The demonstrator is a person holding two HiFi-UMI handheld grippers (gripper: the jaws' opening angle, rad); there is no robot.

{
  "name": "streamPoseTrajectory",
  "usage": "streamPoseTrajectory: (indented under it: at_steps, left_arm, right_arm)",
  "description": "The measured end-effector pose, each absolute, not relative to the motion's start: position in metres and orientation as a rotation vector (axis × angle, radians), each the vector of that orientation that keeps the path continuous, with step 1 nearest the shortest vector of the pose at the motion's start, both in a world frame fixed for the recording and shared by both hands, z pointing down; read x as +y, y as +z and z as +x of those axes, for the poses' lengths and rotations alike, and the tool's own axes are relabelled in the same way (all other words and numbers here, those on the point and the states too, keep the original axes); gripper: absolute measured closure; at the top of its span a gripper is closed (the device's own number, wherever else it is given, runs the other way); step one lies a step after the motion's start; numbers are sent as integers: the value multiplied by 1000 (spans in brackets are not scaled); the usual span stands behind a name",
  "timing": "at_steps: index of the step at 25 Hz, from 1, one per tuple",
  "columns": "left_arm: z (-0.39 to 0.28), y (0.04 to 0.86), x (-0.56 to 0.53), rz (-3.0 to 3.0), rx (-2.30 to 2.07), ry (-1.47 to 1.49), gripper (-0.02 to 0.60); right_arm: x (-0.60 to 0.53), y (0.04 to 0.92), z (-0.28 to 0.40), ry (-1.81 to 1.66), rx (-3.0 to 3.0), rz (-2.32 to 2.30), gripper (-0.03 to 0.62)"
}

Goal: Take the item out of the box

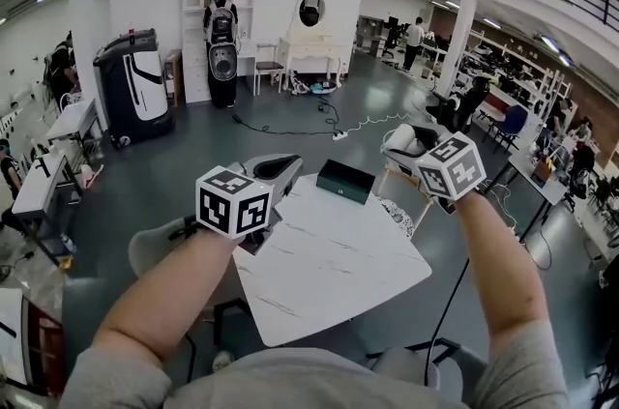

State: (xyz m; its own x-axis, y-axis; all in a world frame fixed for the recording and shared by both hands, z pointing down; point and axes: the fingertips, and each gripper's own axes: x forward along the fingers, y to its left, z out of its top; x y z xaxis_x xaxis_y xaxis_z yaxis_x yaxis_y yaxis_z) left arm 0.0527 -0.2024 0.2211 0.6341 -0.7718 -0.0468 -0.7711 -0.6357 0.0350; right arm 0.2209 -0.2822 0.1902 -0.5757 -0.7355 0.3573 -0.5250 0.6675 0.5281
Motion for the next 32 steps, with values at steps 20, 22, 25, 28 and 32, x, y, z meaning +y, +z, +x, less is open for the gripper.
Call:
streamPoseTrajectory:
  at_steps: [20, 22, 25, 28, 32]
  left_arm:
    - [-17, 267, -184, 2883, -1147, -86, 578]
    - [-31, 271, -183, 2888, -1111, -82, 578]
    - [-50, 281, -176, 2914, -1062, -53, 578]
    - [-68, 292, -171, 2934, -1019, -33, 578]
    - [-86, 304, -167, 2927, -969, -34, 578]
  right_arm:
    - [-218, 248, 137, -418, -2362, 975, 303]
    - [-212, 256, 126, -393, -2350, 991, 303]
    - [-199, 271, 111, -349, -2339, 1016, 303]
    - [-189, 285, 98, -301, -2345, 1050, 303]
    - [-178, 303, 82, -242, -2356, 1079, 302]
